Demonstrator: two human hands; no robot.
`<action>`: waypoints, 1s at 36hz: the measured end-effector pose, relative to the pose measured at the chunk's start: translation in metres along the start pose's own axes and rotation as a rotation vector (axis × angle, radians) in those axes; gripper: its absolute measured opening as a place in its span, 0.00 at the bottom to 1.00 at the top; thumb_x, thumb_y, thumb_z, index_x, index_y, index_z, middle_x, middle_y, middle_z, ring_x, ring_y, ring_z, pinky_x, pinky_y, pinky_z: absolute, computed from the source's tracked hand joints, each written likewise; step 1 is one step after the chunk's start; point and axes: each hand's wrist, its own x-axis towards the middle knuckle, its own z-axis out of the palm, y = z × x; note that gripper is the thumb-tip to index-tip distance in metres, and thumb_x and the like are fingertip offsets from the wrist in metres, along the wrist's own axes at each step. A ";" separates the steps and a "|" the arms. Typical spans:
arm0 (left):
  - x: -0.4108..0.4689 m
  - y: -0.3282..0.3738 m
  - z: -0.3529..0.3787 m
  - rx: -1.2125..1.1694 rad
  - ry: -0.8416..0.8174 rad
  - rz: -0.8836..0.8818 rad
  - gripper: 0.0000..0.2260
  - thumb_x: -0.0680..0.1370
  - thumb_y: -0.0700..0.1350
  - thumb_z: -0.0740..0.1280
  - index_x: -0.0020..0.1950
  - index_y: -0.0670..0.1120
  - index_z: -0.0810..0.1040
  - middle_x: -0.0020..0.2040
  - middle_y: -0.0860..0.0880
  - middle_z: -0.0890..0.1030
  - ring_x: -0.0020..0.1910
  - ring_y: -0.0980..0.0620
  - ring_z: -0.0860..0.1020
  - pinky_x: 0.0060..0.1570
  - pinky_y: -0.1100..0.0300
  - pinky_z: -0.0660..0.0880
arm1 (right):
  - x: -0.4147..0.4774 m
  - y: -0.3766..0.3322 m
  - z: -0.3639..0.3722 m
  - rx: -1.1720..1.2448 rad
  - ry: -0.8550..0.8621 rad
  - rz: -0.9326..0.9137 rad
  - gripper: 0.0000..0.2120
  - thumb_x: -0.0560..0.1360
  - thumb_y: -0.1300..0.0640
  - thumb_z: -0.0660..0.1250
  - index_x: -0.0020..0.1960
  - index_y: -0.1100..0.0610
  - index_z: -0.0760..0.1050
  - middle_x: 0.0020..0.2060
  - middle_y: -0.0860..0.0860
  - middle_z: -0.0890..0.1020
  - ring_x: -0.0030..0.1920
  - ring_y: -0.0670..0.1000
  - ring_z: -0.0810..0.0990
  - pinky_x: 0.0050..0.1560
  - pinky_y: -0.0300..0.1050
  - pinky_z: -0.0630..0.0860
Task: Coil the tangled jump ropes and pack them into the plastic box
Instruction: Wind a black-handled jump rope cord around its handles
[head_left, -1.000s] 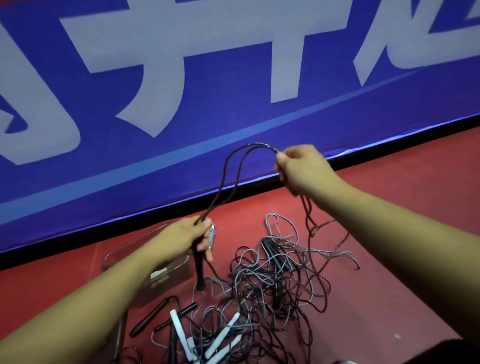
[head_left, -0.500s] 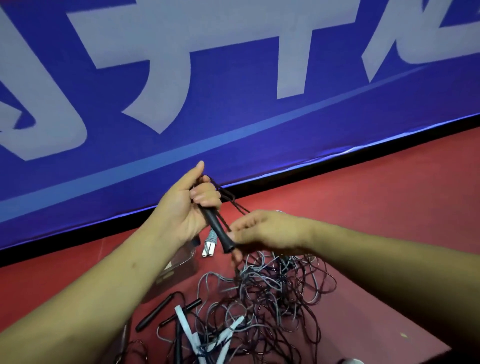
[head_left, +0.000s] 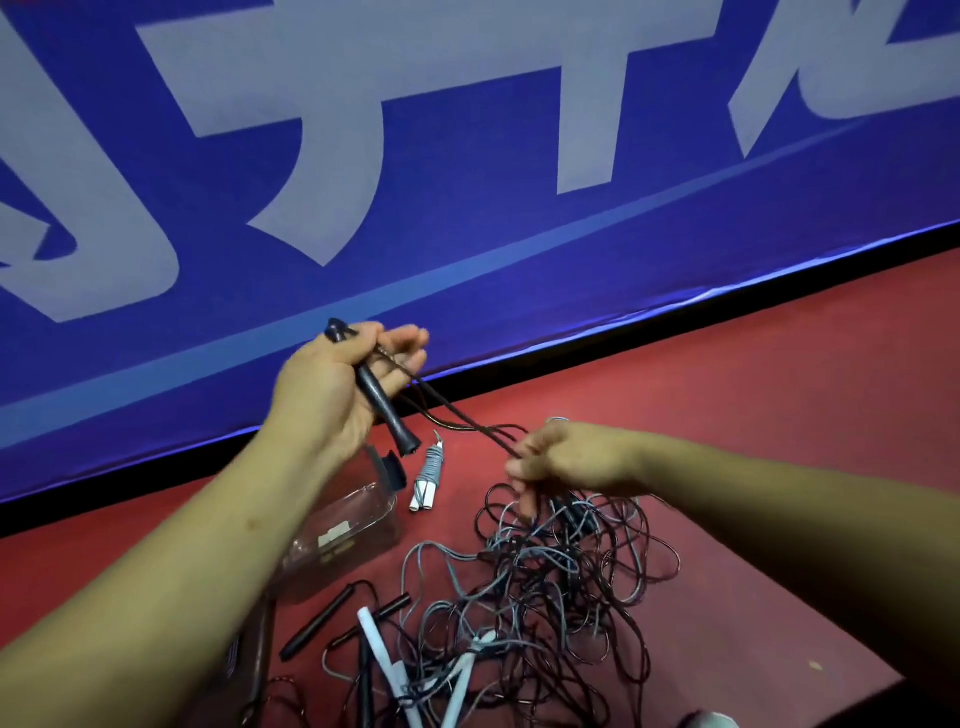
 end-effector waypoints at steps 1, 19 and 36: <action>0.003 -0.003 -0.005 0.098 0.029 -0.004 0.07 0.84 0.37 0.57 0.49 0.39 0.71 0.46 0.35 0.83 0.48 0.40 0.84 0.41 0.51 0.84 | 0.001 0.003 0.000 0.080 0.019 -0.010 0.11 0.84 0.61 0.56 0.44 0.61 0.72 0.30 0.56 0.77 0.30 0.51 0.77 0.33 0.41 0.74; -0.032 -0.053 0.003 0.649 -0.606 -0.131 0.03 0.80 0.38 0.64 0.49 0.39 0.76 0.37 0.45 0.83 0.23 0.58 0.65 0.22 0.68 0.59 | 0.000 -0.066 -0.018 1.097 0.384 -0.280 0.16 0.83 0.50 0.57 0.46 0.61 0.73 0.34 0.57 0.79 0.32 0.52 0.79 0.39 0.45 0.82; -0.011 -0.023 -0.003 0.154 -0.278 -0.031 0.19 0.73 0.52 0.65 0.59 0.41 0.75 0.52 0.42 0.83 0.26 0.59 0.64 0.20 0.69 0.61 | -0.008 -0.045 0.003 0.549 0.097 -0.318 0.09 0.82 0.62 0.57 0.48 0.59 0.75 0.33 0.52 0.79 0.38 0.50 0.81 0.44 0.50 0.81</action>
